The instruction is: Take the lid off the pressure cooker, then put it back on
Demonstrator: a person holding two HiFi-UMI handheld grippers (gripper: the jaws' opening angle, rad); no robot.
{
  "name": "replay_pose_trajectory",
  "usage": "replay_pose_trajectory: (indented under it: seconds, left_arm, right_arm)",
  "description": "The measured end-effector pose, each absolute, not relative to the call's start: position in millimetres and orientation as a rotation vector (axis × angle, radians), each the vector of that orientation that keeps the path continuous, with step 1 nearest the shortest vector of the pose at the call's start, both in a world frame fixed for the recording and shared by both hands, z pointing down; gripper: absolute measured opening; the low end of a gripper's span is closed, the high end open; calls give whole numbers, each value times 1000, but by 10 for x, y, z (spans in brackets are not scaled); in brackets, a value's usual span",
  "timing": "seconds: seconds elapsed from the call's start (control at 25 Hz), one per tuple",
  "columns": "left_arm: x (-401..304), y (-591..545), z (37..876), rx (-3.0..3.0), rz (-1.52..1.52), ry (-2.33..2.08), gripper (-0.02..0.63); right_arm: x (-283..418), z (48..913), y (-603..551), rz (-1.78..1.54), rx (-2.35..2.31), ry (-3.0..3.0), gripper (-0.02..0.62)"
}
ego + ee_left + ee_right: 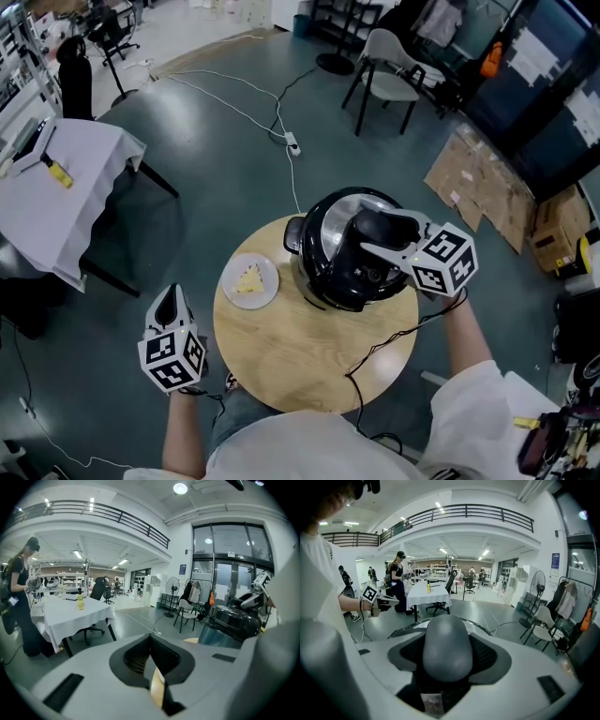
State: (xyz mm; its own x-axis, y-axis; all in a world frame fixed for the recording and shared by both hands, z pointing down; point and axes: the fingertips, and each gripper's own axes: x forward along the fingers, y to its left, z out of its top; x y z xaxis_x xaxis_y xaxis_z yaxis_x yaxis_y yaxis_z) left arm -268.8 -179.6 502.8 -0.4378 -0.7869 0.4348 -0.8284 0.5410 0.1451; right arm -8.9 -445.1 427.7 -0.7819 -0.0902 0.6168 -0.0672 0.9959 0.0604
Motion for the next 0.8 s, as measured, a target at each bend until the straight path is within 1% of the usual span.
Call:
replay_pose_trajectory:
  seconds: [0.8]
  left_arm:
    - [-2820,-1805,4945,1363,113,-2300,-5]
  right_arm:
    - [-44,4065,-4380,-9,219,-2498,285]
